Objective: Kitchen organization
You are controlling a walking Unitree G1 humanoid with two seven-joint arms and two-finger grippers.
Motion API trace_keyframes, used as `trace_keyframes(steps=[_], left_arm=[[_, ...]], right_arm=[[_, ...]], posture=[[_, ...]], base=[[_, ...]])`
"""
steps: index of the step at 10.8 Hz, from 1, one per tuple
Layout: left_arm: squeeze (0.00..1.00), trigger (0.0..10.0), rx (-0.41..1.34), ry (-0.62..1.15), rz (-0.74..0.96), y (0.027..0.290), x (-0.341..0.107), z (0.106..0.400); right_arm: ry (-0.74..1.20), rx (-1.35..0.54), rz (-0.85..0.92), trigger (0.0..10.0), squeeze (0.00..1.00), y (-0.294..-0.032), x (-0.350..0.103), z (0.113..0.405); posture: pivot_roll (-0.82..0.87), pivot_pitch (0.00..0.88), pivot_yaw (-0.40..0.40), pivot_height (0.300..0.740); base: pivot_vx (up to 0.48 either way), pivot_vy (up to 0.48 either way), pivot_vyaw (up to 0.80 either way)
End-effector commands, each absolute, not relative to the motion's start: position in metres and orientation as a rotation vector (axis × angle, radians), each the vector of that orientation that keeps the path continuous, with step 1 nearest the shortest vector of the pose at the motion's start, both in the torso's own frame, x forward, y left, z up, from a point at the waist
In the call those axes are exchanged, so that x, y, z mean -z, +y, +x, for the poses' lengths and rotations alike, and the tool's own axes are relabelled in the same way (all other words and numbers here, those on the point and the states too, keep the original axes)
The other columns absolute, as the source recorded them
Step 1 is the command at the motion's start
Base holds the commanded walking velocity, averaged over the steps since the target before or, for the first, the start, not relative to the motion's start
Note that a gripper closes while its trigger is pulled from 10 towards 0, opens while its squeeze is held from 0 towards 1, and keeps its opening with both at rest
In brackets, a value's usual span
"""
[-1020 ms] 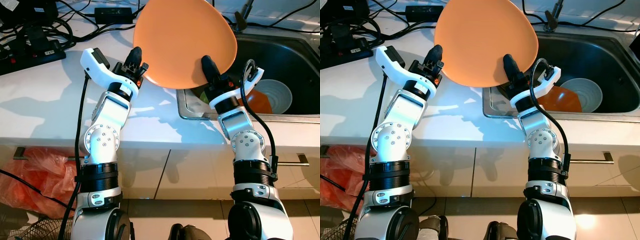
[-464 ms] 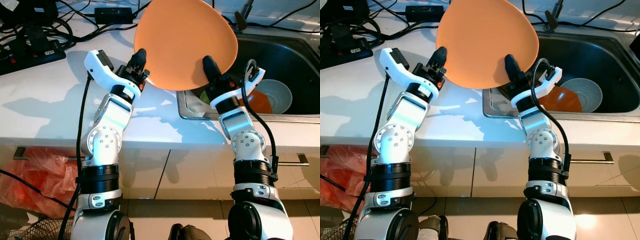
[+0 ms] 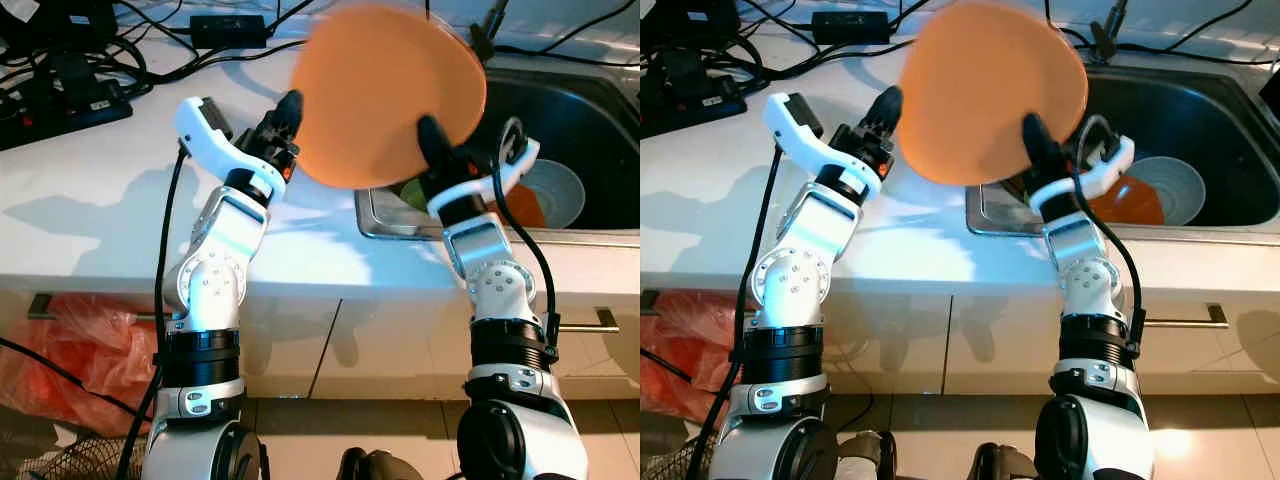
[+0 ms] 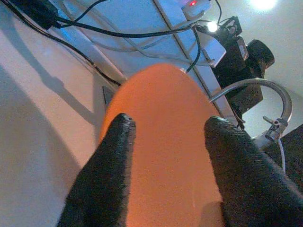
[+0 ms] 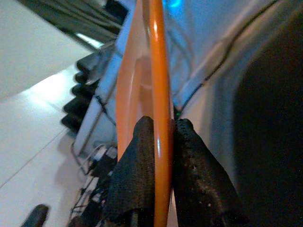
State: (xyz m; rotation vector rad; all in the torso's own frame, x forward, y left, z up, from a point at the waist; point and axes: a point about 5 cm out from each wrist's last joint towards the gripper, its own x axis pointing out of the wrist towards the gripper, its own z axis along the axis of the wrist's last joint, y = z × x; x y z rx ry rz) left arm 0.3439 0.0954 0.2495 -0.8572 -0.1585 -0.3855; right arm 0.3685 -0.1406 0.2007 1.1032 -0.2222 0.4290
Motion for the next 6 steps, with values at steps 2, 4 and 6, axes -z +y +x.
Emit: trace_keyframes(steps=[2, 4, 6], left_arm=[[0.0, 10.0, 0.416, -0.165, -0.844, 0.086, -0.254, 0.342], [0.0, 10.0, 0.412, -0.165, -0.842, 0.087, -0.254, 0.342], [0.0, 10.0, 0.408, -0.166, -0.841, 0.087, -0.253, 0.342]], right_arm=[[-0.313, -0.383, 1.138, 0.0, 0.0, -0.156, -0.214, 0.371], [-0.357, -0.302, 1.174, 0.0, 0.0, -0.173, -0.217, 0.374], [-0.403, -0.193, 1.179, 0.0, 0.0, -0.195, -0.219, 0.376]], posture=[[0.09, 0.15, -0.074, 0.723], [0.09, 0.151, -0.074, 0.723], [0.09, 0.152, -0.074, 0.723]], base=[[0.0, 0.0, 0.0], [0.0, 0.0, 0.0], [0.0, 0.0, 0.0]])
